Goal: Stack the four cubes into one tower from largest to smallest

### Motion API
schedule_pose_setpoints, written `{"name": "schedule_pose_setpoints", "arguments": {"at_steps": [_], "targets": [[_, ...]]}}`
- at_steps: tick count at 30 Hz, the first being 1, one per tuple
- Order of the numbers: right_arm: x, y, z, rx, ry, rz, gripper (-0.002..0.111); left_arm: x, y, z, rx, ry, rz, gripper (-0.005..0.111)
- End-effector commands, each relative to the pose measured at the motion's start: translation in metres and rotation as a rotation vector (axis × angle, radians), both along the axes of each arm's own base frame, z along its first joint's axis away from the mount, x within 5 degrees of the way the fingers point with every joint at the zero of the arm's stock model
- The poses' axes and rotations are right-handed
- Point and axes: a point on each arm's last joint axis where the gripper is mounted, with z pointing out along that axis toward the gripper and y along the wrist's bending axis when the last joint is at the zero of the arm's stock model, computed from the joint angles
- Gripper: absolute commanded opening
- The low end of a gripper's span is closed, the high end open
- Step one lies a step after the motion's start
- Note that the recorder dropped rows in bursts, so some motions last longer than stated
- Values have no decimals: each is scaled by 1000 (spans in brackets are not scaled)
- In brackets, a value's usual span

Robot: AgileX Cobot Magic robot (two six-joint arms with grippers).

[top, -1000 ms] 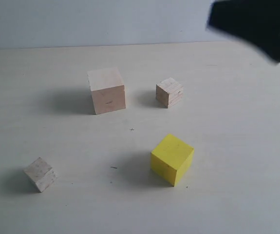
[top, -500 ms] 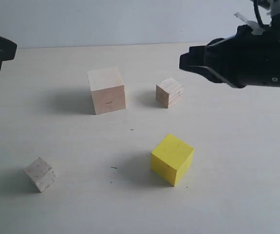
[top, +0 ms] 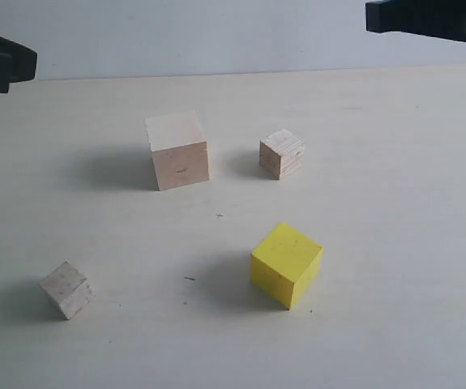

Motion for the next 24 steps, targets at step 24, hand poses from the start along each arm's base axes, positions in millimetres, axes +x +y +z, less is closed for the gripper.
{"name": "schedule_pose_setpoints", "arguments": {"at_steps": [24], "targets": [[-16, 62, -56, -297, 263, 547, 0, 27, -13, -12, -20, -78, 24, 0]]}}
